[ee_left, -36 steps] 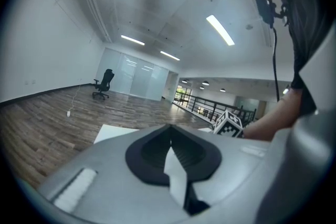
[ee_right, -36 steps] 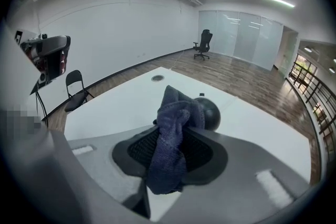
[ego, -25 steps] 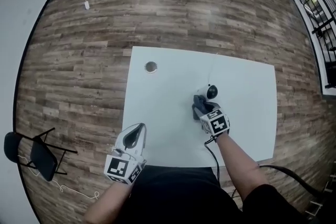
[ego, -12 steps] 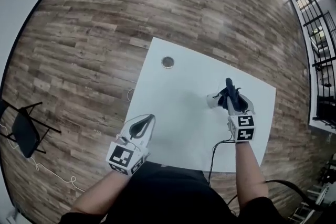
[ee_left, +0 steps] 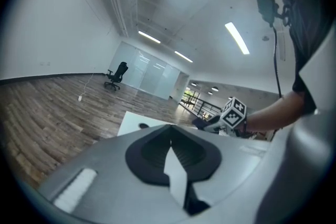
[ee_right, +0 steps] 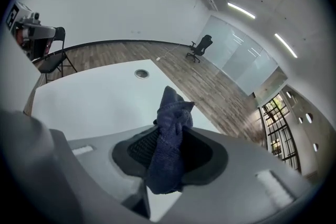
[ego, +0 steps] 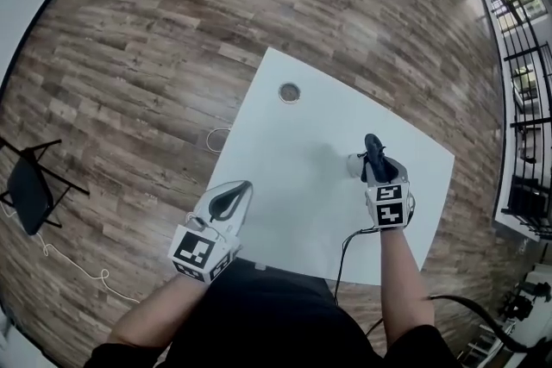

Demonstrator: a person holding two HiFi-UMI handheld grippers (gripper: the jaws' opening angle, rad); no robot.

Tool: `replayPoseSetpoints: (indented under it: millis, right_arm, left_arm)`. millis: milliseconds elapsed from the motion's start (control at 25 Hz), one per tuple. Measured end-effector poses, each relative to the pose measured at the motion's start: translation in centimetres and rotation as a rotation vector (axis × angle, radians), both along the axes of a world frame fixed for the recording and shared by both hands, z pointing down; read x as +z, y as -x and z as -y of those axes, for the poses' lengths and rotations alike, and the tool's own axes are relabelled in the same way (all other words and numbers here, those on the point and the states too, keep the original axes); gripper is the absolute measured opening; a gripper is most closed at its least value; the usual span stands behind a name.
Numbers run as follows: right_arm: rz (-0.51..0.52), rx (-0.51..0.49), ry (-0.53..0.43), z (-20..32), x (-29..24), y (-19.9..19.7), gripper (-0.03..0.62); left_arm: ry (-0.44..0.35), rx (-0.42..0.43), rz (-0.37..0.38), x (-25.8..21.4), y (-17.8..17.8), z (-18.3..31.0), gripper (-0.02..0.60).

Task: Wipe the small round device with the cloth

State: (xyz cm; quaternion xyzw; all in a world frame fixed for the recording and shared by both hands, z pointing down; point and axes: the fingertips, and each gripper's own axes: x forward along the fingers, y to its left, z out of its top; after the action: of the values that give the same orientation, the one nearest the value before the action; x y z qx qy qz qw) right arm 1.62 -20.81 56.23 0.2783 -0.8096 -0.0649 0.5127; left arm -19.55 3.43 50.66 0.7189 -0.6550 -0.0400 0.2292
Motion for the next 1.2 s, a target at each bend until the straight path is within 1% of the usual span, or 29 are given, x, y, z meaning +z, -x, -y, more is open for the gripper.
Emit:
replayPoseSetpoints:
  millis: [240, 400, 560, 720, 840, 920, 960, 1040, 1120, 1200]
  right_arm:
    - [0.000, 0.037, 0.092, -0.8, 1.1, 1.1, 0.126]
    - [0.030, 0.054, 0.158, -1.9, 2.2, 1.5, 0.126]
    - [0.021, 0.041, 0.140, -2.6, 2.7, 1.8, 0.126]
    - [0.060, 0.076, 0.201, -4.4, 4.7, 2.1, 0.126]
    - [0.068, 0.098, 0.250, -5.9, 6.4, 1.8, 0.126]
    - [0.097, 0.080, 0.264, -6.9, 6.6, 2.1, 0.126]
    - [0.121, 0.058, 0.251, -7.2, 6.1, 2.5, 0.126]
    - [0.176, 0.009, 0.187, -7.4, 4.4, 3.3, 0.126]
    - [0.223, -0.035, 0.085, -6.8, 2.1, 4.0, 0.126]
    - [0.250, -0.055, -0.011, -5.3, -0.3, 3.9, 0.126]
  left_arm:
    - [0.011, -0.029, -0.026, 0.7, 0.7, -0.5, 0.006]
    - [0.011, -0.031, -0.040, 0.9, 0.8, -0.6, 0.006]
    - [0.013, -0.018, -0.025, 0.6, 0.5, -0.6, 0.006]
    - [0.029, -0.006, -0.004, 0.7, 0.4, -0.8, 0.006]
    - [0.035, 0.013, -0.001, 0.6, 0.2, -0.5, 0.006]
    - [0.034, 0.029, 0.005, 0.4, -0.1, -0.4, 0.006]
    - [0.034, 0.035, 0.011, 0.4, -0.3, -0.3, 0.006]
    - [0.036, 0.049, 0.025, 0.3, -0.7, -0.4, 0.006]
    - [0.034, 0.060, 0.046, -0.1, -0.9, -0.2, 0.006]
    - [0.029, 0.061, 0.071, -0.6, -1.3, 0.5, 0.006]
